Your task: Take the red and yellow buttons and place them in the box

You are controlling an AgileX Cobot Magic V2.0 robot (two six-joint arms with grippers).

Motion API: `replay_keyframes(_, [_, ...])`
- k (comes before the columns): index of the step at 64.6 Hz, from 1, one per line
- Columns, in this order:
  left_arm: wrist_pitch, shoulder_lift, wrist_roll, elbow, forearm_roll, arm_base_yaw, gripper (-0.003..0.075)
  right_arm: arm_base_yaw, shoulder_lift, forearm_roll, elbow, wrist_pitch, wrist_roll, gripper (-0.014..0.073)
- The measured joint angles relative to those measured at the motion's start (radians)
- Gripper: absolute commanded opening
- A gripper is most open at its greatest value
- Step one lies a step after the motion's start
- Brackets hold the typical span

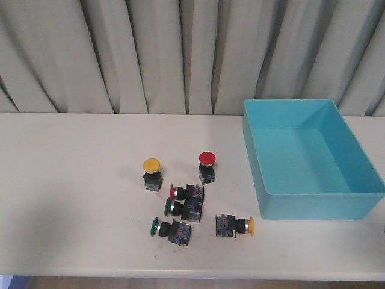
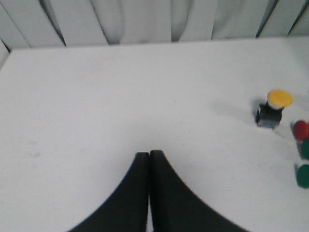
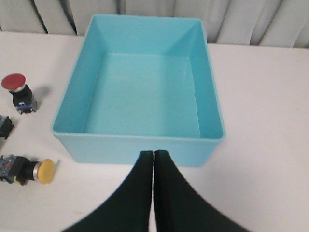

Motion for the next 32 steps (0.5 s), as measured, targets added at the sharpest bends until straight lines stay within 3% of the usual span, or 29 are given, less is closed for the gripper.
replay_keyframes(22, [0.030, 0.114, 0.000, 0.000, 0.000, 0.000, -0.0003, 0.000, 0.080, 0.000, 0.000, 0.002, 0.000, 0.0011])
replay_keyframes(32, [0.029, 0.128, 0.000, 0.000, 0.000, 0.000, 0.0059, 0.000, 0.080, 0.000, 0.000, 0.003, 0.000, 0.0097])
